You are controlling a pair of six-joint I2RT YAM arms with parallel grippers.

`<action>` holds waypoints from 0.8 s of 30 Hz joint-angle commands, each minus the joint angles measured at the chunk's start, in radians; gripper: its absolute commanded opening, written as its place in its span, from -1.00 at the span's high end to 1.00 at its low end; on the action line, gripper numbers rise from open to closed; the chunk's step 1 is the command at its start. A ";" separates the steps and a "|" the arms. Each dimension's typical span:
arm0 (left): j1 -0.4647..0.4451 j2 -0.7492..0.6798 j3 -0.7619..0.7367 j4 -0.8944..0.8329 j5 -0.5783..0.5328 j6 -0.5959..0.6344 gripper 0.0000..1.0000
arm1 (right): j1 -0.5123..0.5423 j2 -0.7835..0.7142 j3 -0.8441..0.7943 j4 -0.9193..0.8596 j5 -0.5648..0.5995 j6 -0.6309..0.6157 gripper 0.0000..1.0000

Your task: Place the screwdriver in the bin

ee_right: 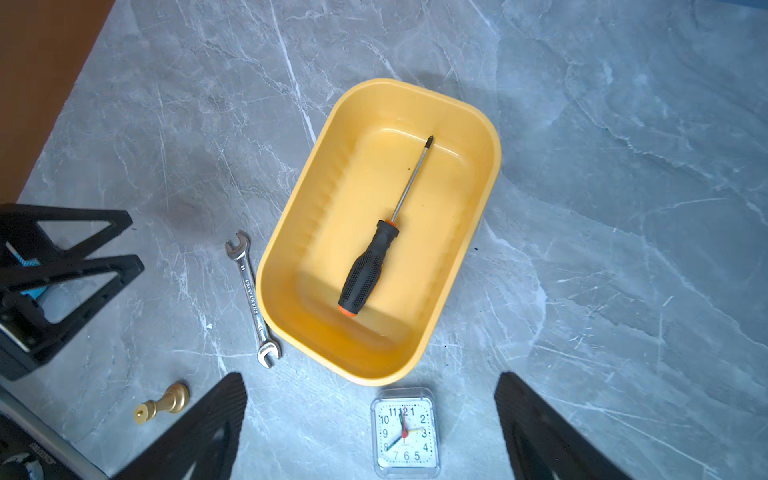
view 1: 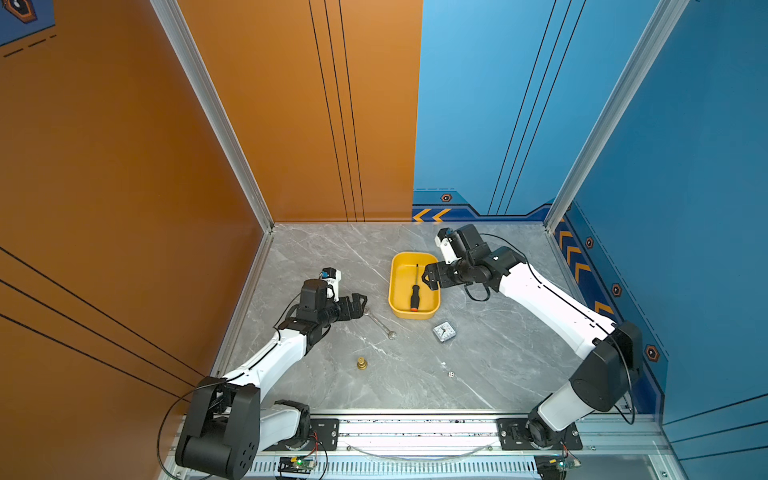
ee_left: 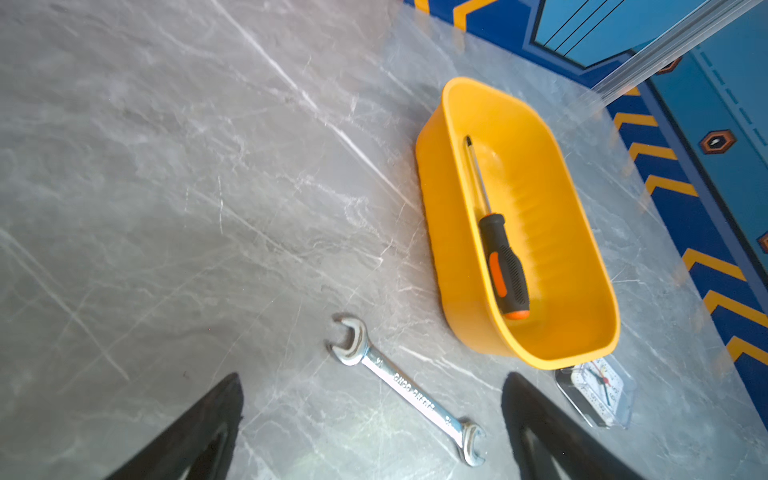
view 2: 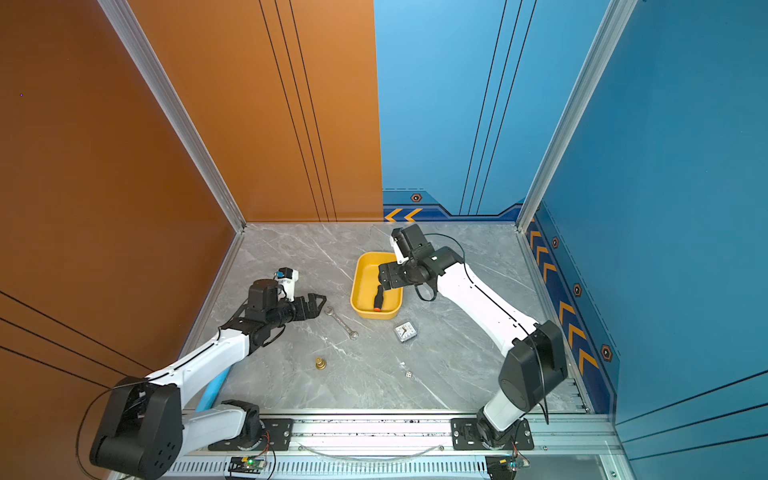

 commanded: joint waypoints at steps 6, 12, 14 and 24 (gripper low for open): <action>0.006 -0.028 0.016 0.091 -0.005 0.051 -0.96 | -0.197 -0.210 -0.309 0.248 -0.150 -0.175 -0.94; 0.008 -0.036 0.029 0.129 -0.055 0.090 -0.96 | -0.363 -0.309 -0.489 0.399 -0.154 -0.223 -0.96; 0.008 -0.041 0.029 0.145 -0.085 0.105 -0.96 | -0.418 -0.333 -0.555 0.472 -0.150 -0.217 -0.97; 0.020 -0.162 -0.076 0.203 -0.332 0.197 -0.96 | -0.523 -0.352 -0.883 0.927 -0.010 -0.207 -0.97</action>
